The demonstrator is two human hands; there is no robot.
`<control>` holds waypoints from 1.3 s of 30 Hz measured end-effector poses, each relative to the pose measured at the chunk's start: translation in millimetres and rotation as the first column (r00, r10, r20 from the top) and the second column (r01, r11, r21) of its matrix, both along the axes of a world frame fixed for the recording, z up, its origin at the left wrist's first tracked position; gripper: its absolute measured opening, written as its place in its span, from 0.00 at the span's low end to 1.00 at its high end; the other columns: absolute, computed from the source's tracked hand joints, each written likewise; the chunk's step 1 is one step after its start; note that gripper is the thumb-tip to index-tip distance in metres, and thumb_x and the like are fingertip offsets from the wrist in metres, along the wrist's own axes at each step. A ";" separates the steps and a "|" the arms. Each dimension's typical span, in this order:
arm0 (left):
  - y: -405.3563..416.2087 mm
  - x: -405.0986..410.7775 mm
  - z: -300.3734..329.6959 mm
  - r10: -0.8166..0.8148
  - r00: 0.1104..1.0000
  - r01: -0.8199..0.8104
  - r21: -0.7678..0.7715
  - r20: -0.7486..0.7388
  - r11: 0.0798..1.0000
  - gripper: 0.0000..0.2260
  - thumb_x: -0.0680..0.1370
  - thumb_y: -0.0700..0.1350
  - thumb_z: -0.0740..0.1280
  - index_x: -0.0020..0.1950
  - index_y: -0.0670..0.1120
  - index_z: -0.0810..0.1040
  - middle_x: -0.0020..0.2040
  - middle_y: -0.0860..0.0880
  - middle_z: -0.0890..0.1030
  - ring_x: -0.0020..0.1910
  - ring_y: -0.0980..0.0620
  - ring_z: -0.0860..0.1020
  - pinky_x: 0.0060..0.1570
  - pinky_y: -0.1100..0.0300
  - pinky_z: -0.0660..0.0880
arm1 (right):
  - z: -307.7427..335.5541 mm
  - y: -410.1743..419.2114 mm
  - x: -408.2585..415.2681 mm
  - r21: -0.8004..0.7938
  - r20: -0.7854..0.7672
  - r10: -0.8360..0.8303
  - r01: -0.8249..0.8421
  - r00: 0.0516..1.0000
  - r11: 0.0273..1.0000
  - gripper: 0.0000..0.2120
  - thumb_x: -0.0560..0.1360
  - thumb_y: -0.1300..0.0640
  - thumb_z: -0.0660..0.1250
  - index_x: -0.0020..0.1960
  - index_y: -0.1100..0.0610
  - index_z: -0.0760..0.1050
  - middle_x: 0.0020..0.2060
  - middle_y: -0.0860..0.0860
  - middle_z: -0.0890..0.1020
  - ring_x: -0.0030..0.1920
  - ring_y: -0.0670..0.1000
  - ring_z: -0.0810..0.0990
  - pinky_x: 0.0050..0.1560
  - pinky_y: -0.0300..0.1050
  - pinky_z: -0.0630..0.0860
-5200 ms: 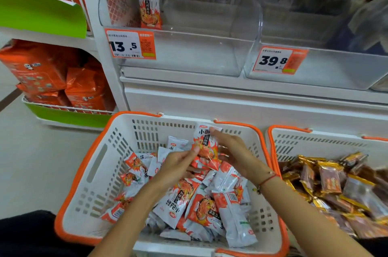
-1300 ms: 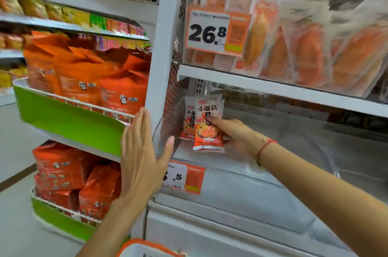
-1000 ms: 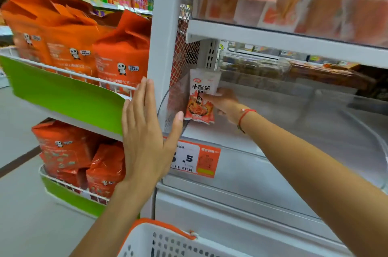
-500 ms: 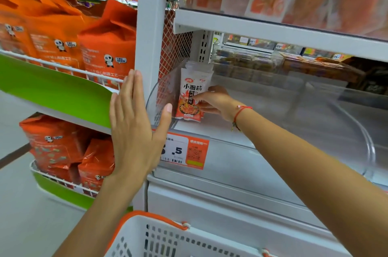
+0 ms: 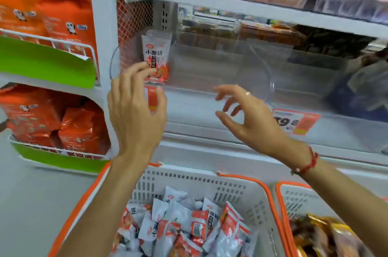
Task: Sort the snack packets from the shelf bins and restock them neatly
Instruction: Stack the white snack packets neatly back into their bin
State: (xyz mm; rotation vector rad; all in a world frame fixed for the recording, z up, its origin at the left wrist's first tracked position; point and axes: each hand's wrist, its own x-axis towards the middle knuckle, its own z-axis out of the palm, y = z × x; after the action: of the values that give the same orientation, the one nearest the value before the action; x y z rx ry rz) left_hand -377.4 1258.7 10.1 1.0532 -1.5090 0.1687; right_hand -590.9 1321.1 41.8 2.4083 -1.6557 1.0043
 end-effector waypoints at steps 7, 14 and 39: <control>80.7 -66.4 -172.3 -0.510 0.801 0.309 0.514 0.312 0.800 0.10 0.76 0.47 0.61 0.51 0.49 0.81 0.49 0.50 0.82 0.49 0.46 0.79 0.44 0.54 0.77 | -141.6 129.9 -85.9 0.195 -0.062 -0.460 0.462 0.886 0.865 0.10 0.75 0.53 0.62 0.53 0.49 0.79 0.42 0.46 0.82 0.43 0.47 0.79 0.41 0.46 0.75; 106.4 -79.2 -307.0 -0.755 0.351 -0.078 0.821 0.554 0.566 0.29 0.82 0.61 0.43 0.64 0.50 0.78 0.64 0.47 0.78 0.59 0.40 0.79 0.50 0.45 0.79 | -221.0 135.4 -110.4 0.620 0.030 -0.749 0.575 0.662 0.533 0.25 0.81 0.49 0.58 0.73 0.61 0.61 0.66 0.62 0.73 0.65 0.61 0.73 0.61 0.54 0.71; 108.0 -83.9 -285.6 -0.765 0.349 -0.159 0.838 0.542 0.522 0.29 0.79 0.65 0.44 0.78 0.56 0.56 0.79 0.52 0.53 0.77 0.47 0.53 0.74 0.49 0.55 | -214.1 158.5 -221.9 0.629 -0.327 -0.713 0.706 0.621 0.326 0.19 0.84 0.49 0.50 0.66 0.61 0.64 0.61 0.64 0.76 0.58 0.64 0.76 0.56 0.57 0.72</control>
State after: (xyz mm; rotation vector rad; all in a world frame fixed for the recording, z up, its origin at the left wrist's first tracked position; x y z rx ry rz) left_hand -461.3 1366.7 -275.5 1.3493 -3.0454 -0.4266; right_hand -812.8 1479.6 -172.3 1.4144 -3.1098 0.1769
